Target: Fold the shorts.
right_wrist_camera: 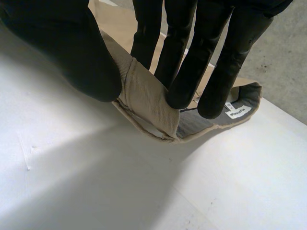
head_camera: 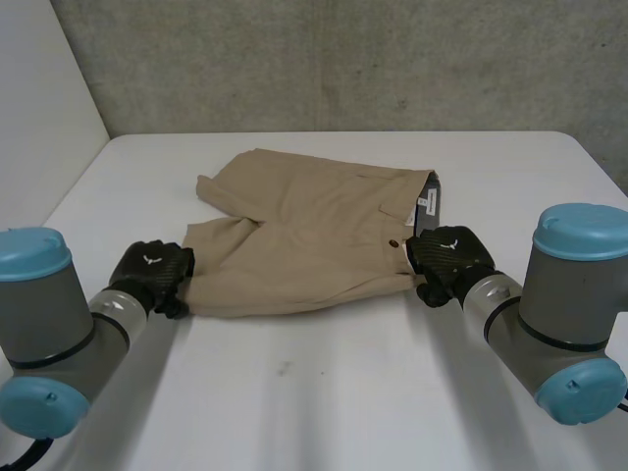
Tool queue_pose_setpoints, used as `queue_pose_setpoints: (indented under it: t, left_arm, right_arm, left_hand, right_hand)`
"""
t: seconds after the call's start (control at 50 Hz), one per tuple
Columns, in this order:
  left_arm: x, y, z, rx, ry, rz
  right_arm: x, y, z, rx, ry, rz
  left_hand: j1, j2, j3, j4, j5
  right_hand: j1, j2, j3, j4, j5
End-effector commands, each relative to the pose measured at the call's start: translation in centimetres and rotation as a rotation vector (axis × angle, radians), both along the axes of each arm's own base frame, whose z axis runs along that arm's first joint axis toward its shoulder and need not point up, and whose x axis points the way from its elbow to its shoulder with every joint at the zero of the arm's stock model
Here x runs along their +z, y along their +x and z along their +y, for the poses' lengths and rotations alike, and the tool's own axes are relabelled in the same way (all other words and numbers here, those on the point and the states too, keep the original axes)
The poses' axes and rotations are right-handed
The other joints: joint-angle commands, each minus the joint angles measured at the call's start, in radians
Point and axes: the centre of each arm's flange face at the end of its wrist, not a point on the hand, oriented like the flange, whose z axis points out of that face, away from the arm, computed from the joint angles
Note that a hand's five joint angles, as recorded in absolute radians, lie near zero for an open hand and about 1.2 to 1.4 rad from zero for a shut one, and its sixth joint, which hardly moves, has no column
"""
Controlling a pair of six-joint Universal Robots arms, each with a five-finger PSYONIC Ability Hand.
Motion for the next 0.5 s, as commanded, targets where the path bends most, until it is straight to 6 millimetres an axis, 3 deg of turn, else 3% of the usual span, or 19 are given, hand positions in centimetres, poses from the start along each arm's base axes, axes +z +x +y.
queue_pose_setpoints:
  t: [0.02,0.14,0.26,0.34,0.4,0.5]
  left_arm:
    - [0.0,0.2,-0.2,0.008,-0.001,0.002]
    - [0.8,0.2,0.6,-0.001,0.006,-0.010]
    - [3.9,0.4,3.0,-0.022,0.025,-0.034]
    - [6.0,0.9,5.9,-0.057,0.046,-0.104]
    - [6.2,1.3,7.6,-0.082,0.073,-0.157]
    - [6.6,2.2,12.4,-0.170,0.154,-0.295]
  right_arm:
    - [-0.1,0.0,0.1,0.000,0.002,0.006]
    - [0.0,0.0,0.2,0.004,-0.002,0.010]
    - [2.1,0.0,0.8,0.034,-0.058,0.056]
    - [3.5,-0.4,2.2,0.090,-0.064,0.179]
    - [3.9,-1.2,3.6,0.141,-0.021,0.308]
    - [4.1,-2.8,6.5,0.237,0.089,0.496]
  left_hand:
    - [0.499,0.515,0.516,0.514,0.526]
    - [0.532,0.548,0.548,0.547,0.559]
    - [0.532,0.548,0.548,0.547,0.559]
    - [0.532,0.548,0.548,0.547,0.559]
    - [0.532,0.548,0.548,0.547,0.559]
    - [0.532,0.548,0.548,0.547,0.559]
  right_hand:
    - [0.418,0.219,0.214,0.205,0.243]
    - [0.418,0.219,0.214,0.205,0.243]
    - [0.418,0.219,0.214,0.205,0.243]
    - [0.418,0.219,0.214,0.205,0.243]
    - [0.418,0.219,0.214,0.205,0.243]
    - [0.418,0.219,0.214,0.205,0.243]
